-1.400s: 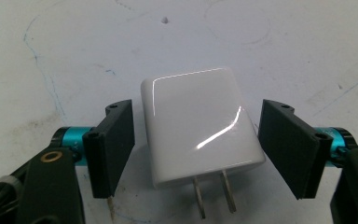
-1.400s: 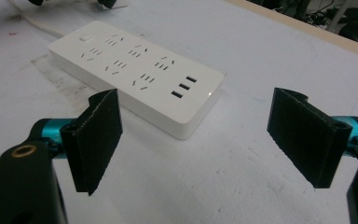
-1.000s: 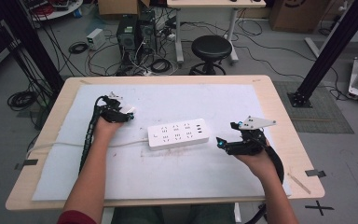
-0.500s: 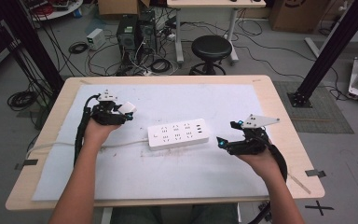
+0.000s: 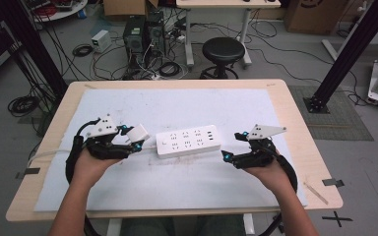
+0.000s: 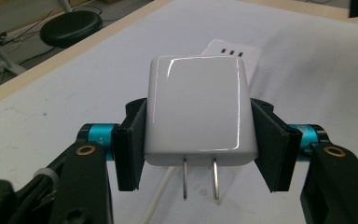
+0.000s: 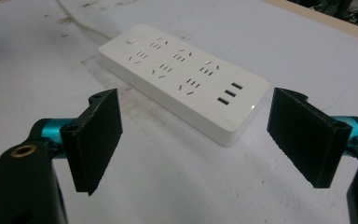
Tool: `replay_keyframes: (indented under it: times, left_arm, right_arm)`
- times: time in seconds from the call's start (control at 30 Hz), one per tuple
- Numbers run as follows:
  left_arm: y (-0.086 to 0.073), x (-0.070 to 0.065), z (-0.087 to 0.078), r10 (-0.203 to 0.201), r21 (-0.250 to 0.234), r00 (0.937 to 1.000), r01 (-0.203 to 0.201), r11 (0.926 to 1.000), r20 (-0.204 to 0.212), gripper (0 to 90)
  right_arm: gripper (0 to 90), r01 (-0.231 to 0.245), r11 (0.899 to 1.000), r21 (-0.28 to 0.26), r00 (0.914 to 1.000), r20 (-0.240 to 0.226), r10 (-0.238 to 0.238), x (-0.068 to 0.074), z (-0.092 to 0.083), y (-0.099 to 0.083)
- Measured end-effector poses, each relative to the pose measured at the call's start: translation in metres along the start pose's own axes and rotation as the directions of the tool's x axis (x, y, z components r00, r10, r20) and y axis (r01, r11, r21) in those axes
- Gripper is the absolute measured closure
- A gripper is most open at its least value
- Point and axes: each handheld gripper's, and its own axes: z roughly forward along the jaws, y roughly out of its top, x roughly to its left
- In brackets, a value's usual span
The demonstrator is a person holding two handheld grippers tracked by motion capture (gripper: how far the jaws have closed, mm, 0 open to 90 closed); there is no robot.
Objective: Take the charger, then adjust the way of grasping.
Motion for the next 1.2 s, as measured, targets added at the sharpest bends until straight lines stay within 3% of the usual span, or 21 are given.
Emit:
replay_keyframes:
  times: [0.3,0.4,0.53,0.57,0.6,0.63,0.7,0.73,0.77,0.8,0.83,0.87,0.9,0.93,0.97,1.0,1.03,1.07,1.1,1.13,1.2]
  left_arm:
    - [-0.005,-0.022,-0.008,0.091,0.000,0.9938,-0.091,0.9958,0.063,42.4]
    - [-0.008,-0.028,-0.006,0.154,0.009,0.9859,-0.155,0.9879,0.066,42.4]
    - [-0.014,-0.041,0.003,0.181,0.000,0.9776,-0.182,0.9832,0.107,42.4]
    - [-0.015,-0.045,0.006,0.196,-0.003,0.9736,-0.197,0.9804,0.118,42.4]
    - [-0.016,-0.053,0.014,0.232,-0.020,0.9623,-0.231,0.9726,0.142,42.4]
    - [-0.016,-0.053,0.014,0.232,-0.020,0.9623,-0.231,0.9726,0.142,42.4]
    - [-0.016,-0.065,0.026,0.290,-0.026,0.9431,-0.289,0.9568,0.163,42.4]
    - [-0.016,-0.065,0.026,0.290,-0.026,0.9431,-0.289,0.9568,0.163,42.4]
    - [-0.016,-0.069,0.031,0.305,-0.029,0.9379,-0.305,0.9521,0.165,42.4]
    - [-0.016,-0.071,0.034,0.319,-0.028,0.9321,-0.319,0.9473,0.172,42.4]
    - [-0.016,-0.079,0.042,0.354,-0.035,0.9188,-0.353,0.9350,0.176,42.4]
    - [-0.016,-0.079,0.042,0.354,-0.035,0.9188,-0.353,0.9350,0.176,42.4]
    - [-0.015,-0.082,0.045,0.371,-0.041,0.9119,-0.370,0.9283,0.176,42.4]
    - [-0.015,-0.085,0.048,0.387,-0.048,0.9051,-0.385,0.9217,0.176,42.4]
    - [-0.015,-0.091,0.054,0.419,-0.058,0.8933,-0.415,0.9080,0.163,42.4]
    - [-0.015,-0.091,0.054,0.419,-0.058,0.8933,-0.415,0.9080,0.163,42.4]
    - [-0.015,-0.095,0.059,0.442,-0.066,0.8845,-0.437,0.8971,0.150,42.4]
    - [-0.015,-0.095,0.059,0.442,-0.066,0.8845,-0.437,0.8971,0.150,42.4]
    - [-0.015,-0.097,0.061,0.452,-0.072,0.8809,-0.446,0.8921,0.141,42.4]
    - [-0.015,-0.099,0.062,0.464,-0.077,0.8756,-0.457,0.8858,0.134,42.4]
    - [-0.015,-0.103,0.064,0.482,-0.079,0.8678,-0.476,0.8761,0.121,42.4]
  right_arm:
    - [18.2,0.004,1.000,0.004,0.9999,-0.016,-0.004,0.008,0.004,0.000]
    - [18.2,0.002,1.000,0.009,0.9996,-0.030,-0.002,0.015,0.004,0.003]
    - [18.2,-0.004,1.000,0.004,0.9975,-0.070,0.004,0.027,0.008,0.007]
    - [18.2,-0.006,1.000,0.003,0.9965,-0.084,0.007,0.031,0.010,0.007]
    - [18.2,-0.002,1.000,0.009,0.9949,-0.101,0.003,0.037,0.013,0.007]
    - [18.2,-0.002,1.000,0.009,0.9949,-0.101,0.003,0.037,0.013,0.007]
    - [18.2,-0.014,1.000,0.012,0.9899,-0.141,0.015,0.044,0.021,0.005]
    - [18.2,-0.014,1.000,0.012,0.9899,-0.141,0.015,0.044,0.021,0.005]
    - [18.2,-0.026,1.000,0.011,0.9882,-0.151,0.027,0.046,0.024,0.004]
    - [18.2,-0.044,0.999,0.017,0.9848,-0.167,0.046,0.048,0.027,0.003]
    - [18.2,-0.082,0.996,0.018,0.9753,-0.204,0.084,0.050,0.032,0.002]
    - [18.2,-0.082,0.996,0.018,0.9753,-0.204,0.084,0.050,0.032,0.002]
    - [18.2,-0.107,0.994,0.018,0.9630,-0.247,0.108,0.053,0.037,0.001]
    - [18.2,-0.107,0.994,0.018,0.9630,-0.247,0.108,0.053,0.037,0.001]
    - [18.2,-0.129,0.992,0.016,0.9524,-0.277,0.128,0.056,0.042,0.000]
    - [18.2,-0.129,0.992,0.016,0.9524,-0.277,0.128,0.056,0.042,0.000]
    - [18.2,-0.163,0.986,0.016,0.9339,-0.320,0.160,0.059,0.046,0.000]
    - [18.2,-0.163,0.986,0.016,0.9339,-0.320,0.160,0.059,0.046,0.000]
    - [18.2,-0.203,0.979,0.012,0.9107,-0.365,0.193,0.060,0.050,-0.001]
    - [18.2,-0.203,0.979,0.012,0.9107,-0.365,0.193,0.060,0.050,-0.001]
    - [18.2,-0.229,0.973,0.004,0.8938,-0.395,0.212,0.061,0.054,-0.002]
